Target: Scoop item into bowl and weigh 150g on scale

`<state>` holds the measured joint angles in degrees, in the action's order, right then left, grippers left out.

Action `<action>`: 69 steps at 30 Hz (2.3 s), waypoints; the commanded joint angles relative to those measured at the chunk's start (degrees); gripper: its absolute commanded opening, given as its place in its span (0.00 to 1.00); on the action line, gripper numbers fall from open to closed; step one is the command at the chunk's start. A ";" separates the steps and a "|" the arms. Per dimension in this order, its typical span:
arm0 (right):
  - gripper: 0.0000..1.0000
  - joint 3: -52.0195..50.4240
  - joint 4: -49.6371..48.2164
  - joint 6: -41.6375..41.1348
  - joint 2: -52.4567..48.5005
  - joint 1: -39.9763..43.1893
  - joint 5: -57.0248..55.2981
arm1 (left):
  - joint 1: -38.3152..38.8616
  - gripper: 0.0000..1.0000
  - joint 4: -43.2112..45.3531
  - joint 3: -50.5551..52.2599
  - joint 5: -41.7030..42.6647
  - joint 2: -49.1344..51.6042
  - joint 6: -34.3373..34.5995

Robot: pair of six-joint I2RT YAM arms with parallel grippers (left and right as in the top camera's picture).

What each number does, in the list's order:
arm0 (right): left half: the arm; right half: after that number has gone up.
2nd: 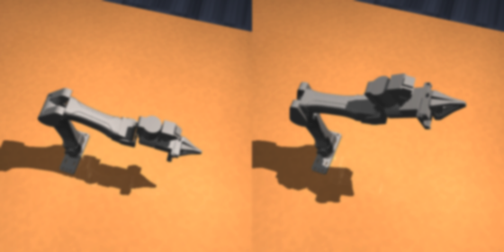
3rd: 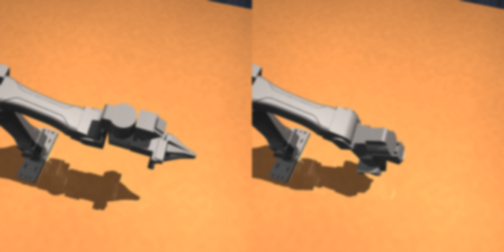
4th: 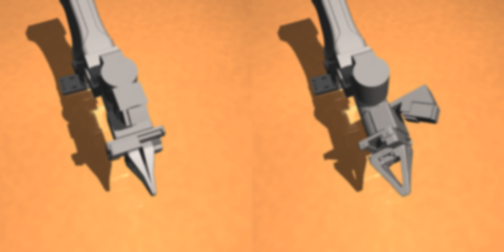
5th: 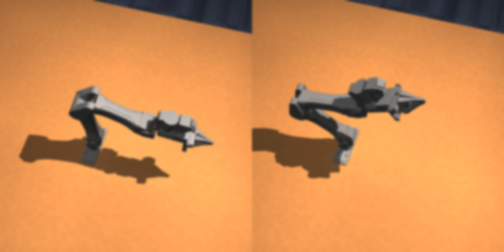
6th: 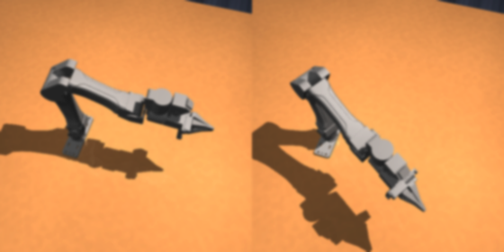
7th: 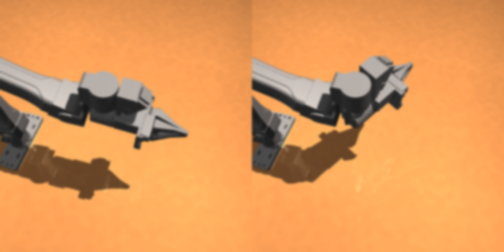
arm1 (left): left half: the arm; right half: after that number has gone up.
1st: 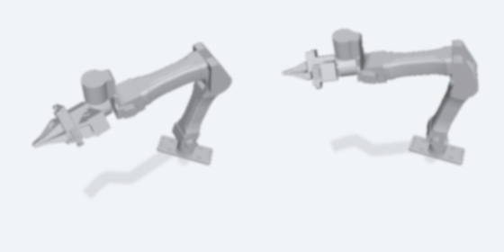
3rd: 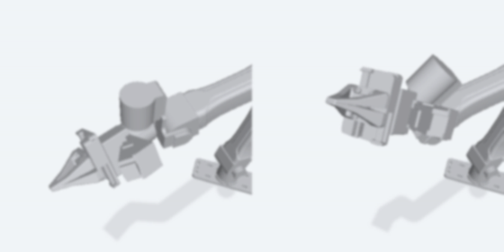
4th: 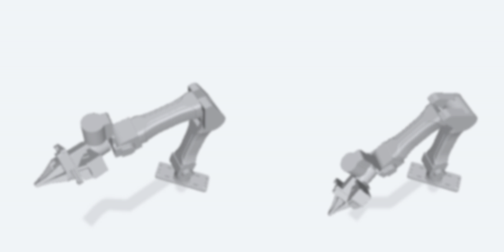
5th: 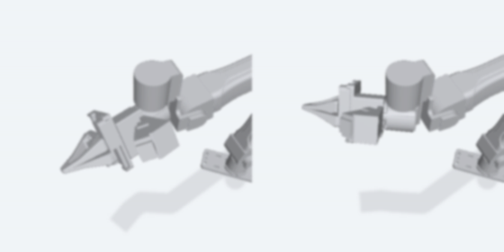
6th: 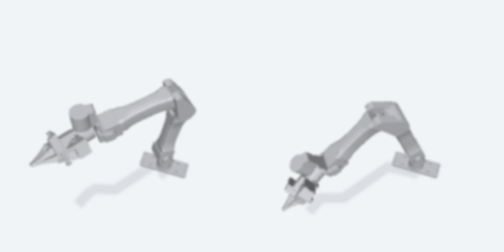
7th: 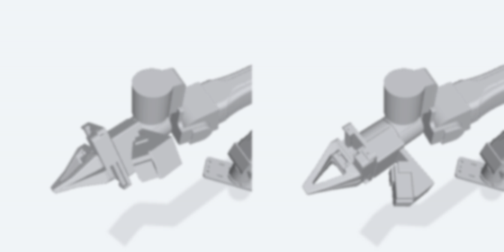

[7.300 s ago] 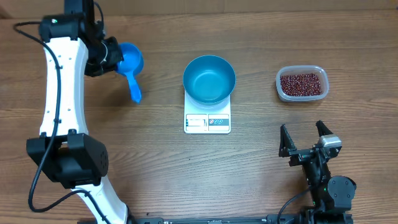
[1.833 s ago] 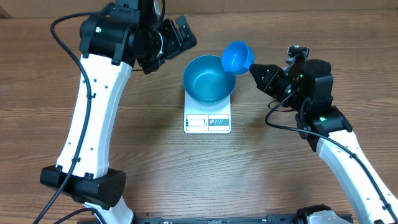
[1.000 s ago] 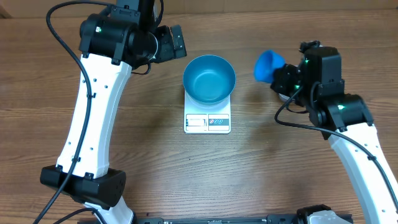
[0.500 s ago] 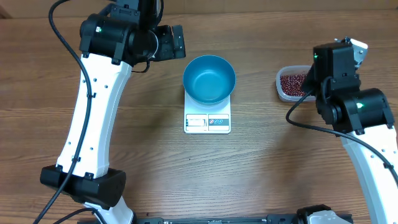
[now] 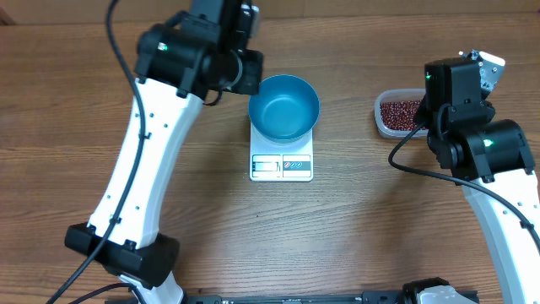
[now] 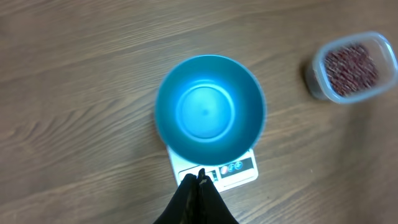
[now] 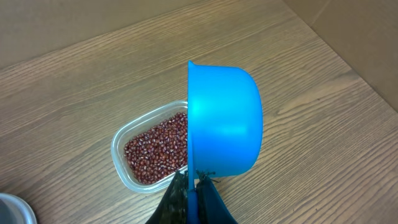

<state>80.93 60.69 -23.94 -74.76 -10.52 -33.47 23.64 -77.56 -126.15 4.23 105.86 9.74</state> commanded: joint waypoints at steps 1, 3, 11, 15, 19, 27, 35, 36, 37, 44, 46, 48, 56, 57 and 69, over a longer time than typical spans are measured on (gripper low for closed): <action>0.04 1.33 -0.22 0.17 0.37 0.20 0.26 | 3.04 0.04 0.81 -0.09 -0.26 -0.22 -4.57; 0.04 1.33 -0.33 0.17 0.37 0.44 1.62 | 4.66 0.04 1.25 0.79 -0.37 -0.22 -5.11; 0.04 1.33 -1.46 -0.02 0.37 2.25 2.78 | 9.09 0.04 6.47 11.26 -0.35 -0.22 -5.11; 0.04 1.33 -2.47 0.00 0.37 2.54 4.68 | 10.27 0.04 13.05 20.41 -0.33 -0.22 -5.09; 0.04 1.33 -3.13 0.02 0.37 2.69 5.25 | 10.86 0.04 20.74 27.93 -0.37 -0.22 -5.09; 0.04 1.33 -4.85 0.04 0.37 3.37 5.27 | 11.06 0.05 35.15 40.46 -0.37 -0.22 -5.53; 0.04 1.33 -5.16 0.02 0.37 5.05 5.31 | 12.33 0.04 38.32 45.16 -0.17 -0.22 -10.19; 0.04 1.31 -5.38 0.02 0.37 5.05 5.33 | 12.41 0.04 38.80 45.79 -0.17 -0.22 -11.17; 0.04 1.33 -5.79 0.02 0.37 5.05 5.38 | 12.55 0.04 39.39 46.45 -0.20 -0.22 -11.76; 0.04 1.31 -7.89 0.04 0.37 5.05 6.38 | 12.72 0.04 41.70 49.72 -0.20 -0.24 -12.57; 0.04 1.31 -7.91 0.04 0.37 5.05 6.60 | 12.72 0.04 43.47 49.33 -0.39 -0.28 -12.33; 0.04 1.31 -7.85 0.07 0.37 5.05 6.60 | 12.52 0.04 44.96 48.74 -0.42 -0.33 -12.09; 0.04 1.31 -7.52 0.24 0.37 5.05 6.60 | 12.28 0.04 46.97 48.30 -5.22 -0.33 -11.85; 0.04 1.31 -7.52 0.22 0.37 5.05 6.62 | 12.28 0.04 47.01 48.30 -5.77 -0.33 -11.82; 0.04 1.31 -7.52 0.24 0.37 5.05 7.91 | 11.91 0.04 48.74 48.30 -7.82 -0.26 -10.56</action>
<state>80.93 53.41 -23.94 -74.76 -5.72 -25.71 36.01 -29.52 -76.53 -2.07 105.89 -1.45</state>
